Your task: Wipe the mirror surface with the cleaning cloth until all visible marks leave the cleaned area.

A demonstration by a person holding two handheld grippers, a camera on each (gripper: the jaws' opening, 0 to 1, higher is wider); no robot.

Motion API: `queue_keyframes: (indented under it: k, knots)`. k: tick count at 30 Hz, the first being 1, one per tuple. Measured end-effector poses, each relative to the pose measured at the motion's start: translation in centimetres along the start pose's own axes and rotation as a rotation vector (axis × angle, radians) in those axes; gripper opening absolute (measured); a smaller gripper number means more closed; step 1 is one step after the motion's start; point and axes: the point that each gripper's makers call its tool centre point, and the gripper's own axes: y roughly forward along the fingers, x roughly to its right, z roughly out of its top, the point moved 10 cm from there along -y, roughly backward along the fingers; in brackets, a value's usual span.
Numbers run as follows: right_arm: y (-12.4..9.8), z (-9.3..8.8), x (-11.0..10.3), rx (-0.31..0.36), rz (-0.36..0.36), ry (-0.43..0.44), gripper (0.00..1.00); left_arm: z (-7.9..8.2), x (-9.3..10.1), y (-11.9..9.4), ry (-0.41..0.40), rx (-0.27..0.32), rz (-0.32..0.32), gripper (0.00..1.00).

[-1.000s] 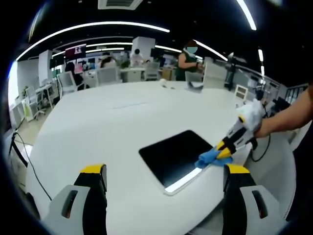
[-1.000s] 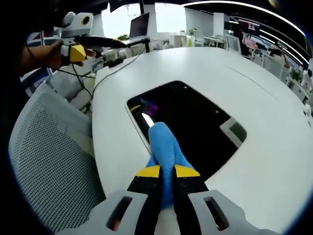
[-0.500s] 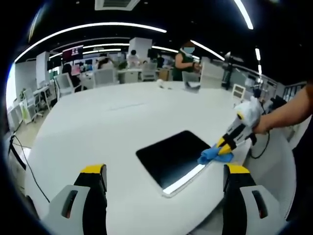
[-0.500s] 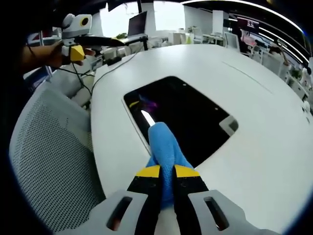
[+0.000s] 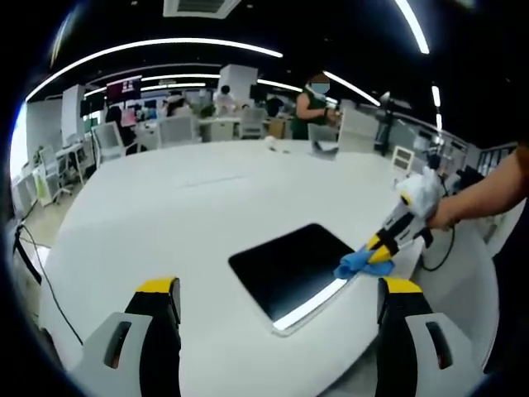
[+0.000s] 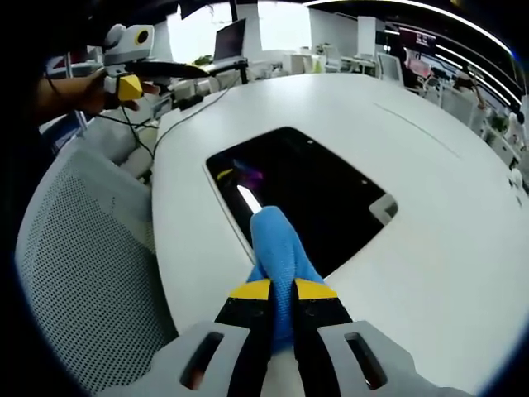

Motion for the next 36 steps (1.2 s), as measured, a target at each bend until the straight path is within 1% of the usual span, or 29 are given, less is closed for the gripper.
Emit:
queue_keyframes:
  k: [8, 10, 25, 36]
  knots:
    - [0.0, 0.2, 0.1, -0.007, -0.027, 0.002, 0.03, -0.1, 0.0, 0.2, -0.006, -0.002, -0.007, 1.00]
    - [0.0, 0.1, 0.3, -0.004, -0.023, 0.011, 0.03, -0.1, 0.0, 0.2, -0.010, 0.001, -0.008, 1.00]
    - [0.2, 0.5, 1.4, -0.010, -0.032, 0.001, 0.03, -0.2, -0.2, 0.4, -0.047, 0.013, -0.006, 1.00]
    - [0.6, 1.0, 2.5, -0.013, -0.034, -0.001, 0.03, -0.5, -0.4, 0.8, -0.060, 0.007, -0.007, 1.00]
